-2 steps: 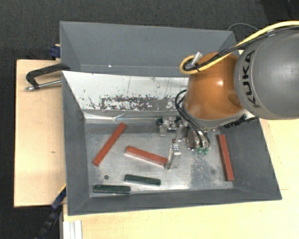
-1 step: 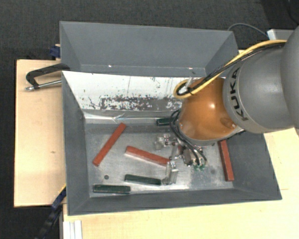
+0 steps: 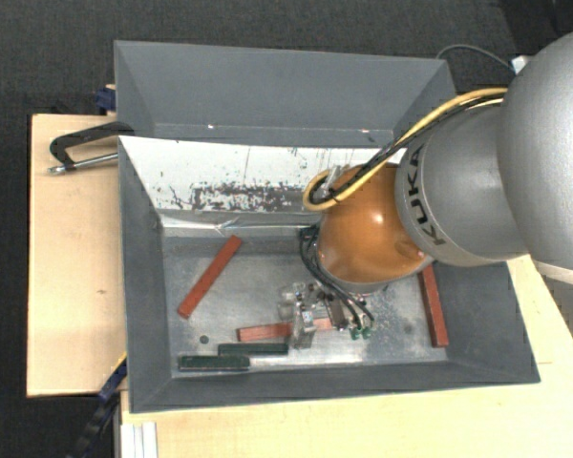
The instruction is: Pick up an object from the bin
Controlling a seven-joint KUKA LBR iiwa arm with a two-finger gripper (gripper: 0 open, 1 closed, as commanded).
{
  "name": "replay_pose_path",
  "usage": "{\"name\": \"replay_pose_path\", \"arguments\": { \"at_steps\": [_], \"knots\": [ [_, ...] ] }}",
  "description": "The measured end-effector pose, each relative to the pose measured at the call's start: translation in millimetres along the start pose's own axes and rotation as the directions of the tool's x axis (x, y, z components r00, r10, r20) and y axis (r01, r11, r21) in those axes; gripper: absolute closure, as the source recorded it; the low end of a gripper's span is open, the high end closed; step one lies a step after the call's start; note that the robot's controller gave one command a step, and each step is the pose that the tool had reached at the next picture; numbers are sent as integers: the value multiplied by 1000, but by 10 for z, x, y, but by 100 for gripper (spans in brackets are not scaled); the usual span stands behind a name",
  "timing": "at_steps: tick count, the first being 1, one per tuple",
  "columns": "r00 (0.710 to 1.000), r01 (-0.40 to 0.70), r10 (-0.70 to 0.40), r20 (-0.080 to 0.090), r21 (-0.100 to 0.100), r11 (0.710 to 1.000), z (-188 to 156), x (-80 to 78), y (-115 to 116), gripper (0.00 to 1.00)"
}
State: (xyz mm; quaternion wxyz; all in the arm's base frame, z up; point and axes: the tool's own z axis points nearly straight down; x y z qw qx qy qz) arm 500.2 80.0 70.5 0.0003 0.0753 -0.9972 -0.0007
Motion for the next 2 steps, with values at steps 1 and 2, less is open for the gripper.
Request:
{"name": "replay_pose_path", "arguments": {
  "at_steps": [1, 2],
  "knots": [
    [1000, 0, 0, 0, 0, 1000, 0, 0, -1, 100],
    [999, 41, -41, 7, 0, 999, -1549, -45, 233, 100]
  ]
}}
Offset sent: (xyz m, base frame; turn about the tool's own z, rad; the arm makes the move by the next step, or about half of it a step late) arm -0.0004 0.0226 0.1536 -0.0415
